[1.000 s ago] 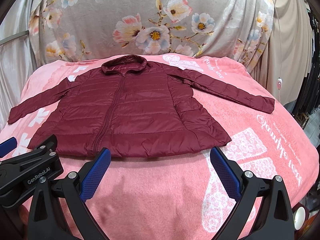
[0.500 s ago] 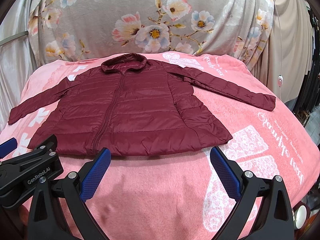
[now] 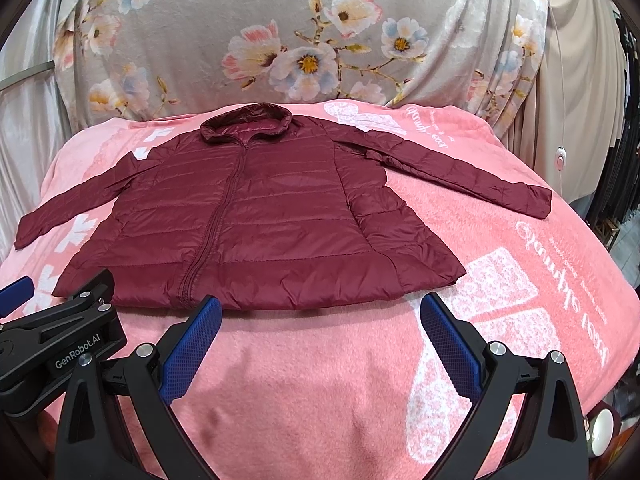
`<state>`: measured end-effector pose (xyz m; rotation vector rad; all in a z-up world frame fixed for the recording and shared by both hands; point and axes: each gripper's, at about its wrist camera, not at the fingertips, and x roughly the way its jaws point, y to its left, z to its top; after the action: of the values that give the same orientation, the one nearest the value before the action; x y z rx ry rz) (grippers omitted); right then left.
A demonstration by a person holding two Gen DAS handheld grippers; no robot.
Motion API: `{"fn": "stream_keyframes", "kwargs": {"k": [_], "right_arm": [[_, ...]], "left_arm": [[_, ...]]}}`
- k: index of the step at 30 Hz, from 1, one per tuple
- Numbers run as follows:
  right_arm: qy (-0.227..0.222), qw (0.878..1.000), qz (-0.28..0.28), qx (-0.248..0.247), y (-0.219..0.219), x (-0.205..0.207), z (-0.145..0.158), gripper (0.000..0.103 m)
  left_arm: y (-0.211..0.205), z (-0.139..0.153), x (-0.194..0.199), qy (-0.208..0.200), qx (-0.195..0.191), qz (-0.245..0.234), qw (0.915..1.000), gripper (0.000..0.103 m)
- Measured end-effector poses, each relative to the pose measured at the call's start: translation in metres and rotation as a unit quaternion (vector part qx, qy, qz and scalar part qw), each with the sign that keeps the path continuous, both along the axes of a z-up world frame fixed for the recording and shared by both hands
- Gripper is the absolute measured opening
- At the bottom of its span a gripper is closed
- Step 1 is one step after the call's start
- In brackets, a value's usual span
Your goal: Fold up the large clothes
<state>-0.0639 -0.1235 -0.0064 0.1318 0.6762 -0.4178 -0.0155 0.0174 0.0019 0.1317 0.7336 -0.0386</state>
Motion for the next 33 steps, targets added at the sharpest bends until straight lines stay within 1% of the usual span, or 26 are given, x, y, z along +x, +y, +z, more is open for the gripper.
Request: {"fn": "stream_keyframes", "kwargs": {"k": [4,7,8,11,14,16,18,19,21,23,25,27,28,29,31,33], "right_arm": [[-0.002,1.0,0.009,0.006,0.0,0.001,-0.004,0.098],[-0.007,0.999,0.031,0.031,-0.011,0.004,-0.011,0.098],[-0.008,0.999,0.03,0.038,-0.019,0.005,-0.013,0.098],[-0.011,0.999,-0.009,0.051,-0.06,0.011,-0.015,0.098],[-0.017,0.994,-0.067,0.085,-0.123,0.013,-0.021,0.098],[-0.021,0.987,-0.114,0.109,-0.175,0.013,-0.028,0.098],[-0.024,0.98,-0.152,0.124,-0.217,0.015,-0.031,0.098],[-0.028,0.974,-0.18,0.132,-0.245,0.014,-0.035,0.098],[-0.037,0.965,-0.217,0.143,-0.287,0.014,-0.038,0.098],[-0.044,0.955,-0.253,0.149,-0.325,0.018,-0.043,0.098],[-0.051,0.942,-0.3,0.144,-0.362,0.016,-0.051,0.098],[-0.057,0.93,-0.332,0.147,-0.392,0.016,-0.06,0.097],[-0.058,0.925,-0.343,0.152,-0.405,0.017,-0.066,0.094],[-0.058,0.922,-0.348,0.157,-0.418,0.018,-0.07,0.089],[-0.053,0.918,-0.354,0.173,-0.441,0.024,-0.081,0.083],[-0.05,0.913,-0.36,0.186,-0.454,0.032,-0.086,0.082]], "left_arm": [[0.0,-0.005,0.003,0.006,0.001,-0.001,1.0,0.098],[-0.001,-0.006,0.013,0.017,-0.001,-0.001,0.9999,0.098],[-0.001,-0.006,0.017,0.018,-0.002,0.002,0.9998,0.098],[0.004,-0.005,0.034,0.017,-0.008,0.01,0.9998,0.098],[0.012,-0.005,0.057,0.017,-0.013,0.026,0.9994,0.098],[0.018,-0.006,0.073,0.019,-0.015,0.041,0.9989,0.098],[0.024,-0.007,0.091,0.023,-0.021,0.055,0.998,0.098],[0.027,-0.007,0.1,0.024,-0.024,0.058,0.9977,0.098],[0.031,-0.009,0.119,0.027,-0.026,0.065,0.9972,0.098],[0.034,-0.011,0.135,0.03,-0.028,0.072,0.9966,0.098],[0.038,-0.015,0.154,0.038,-0.034,0.082,0.9954,0.098],[0.041,-0.018,0.169,0.045,-0.038,0.092,0.994,0.098],[0.042,-0.021,0.178,0.048,-0.04,0.097,0.9933,0.098],[0.043,-0.022,0.184,0.05,-0.039,0.1,0.993,0.098],[0.044,-0.026,0.197,0.05,-0.036,0.109,0.9922,0.098],[0.045,-0.029,0.208,0.053,-0.035,0.114,0.9915,0.098]]}}
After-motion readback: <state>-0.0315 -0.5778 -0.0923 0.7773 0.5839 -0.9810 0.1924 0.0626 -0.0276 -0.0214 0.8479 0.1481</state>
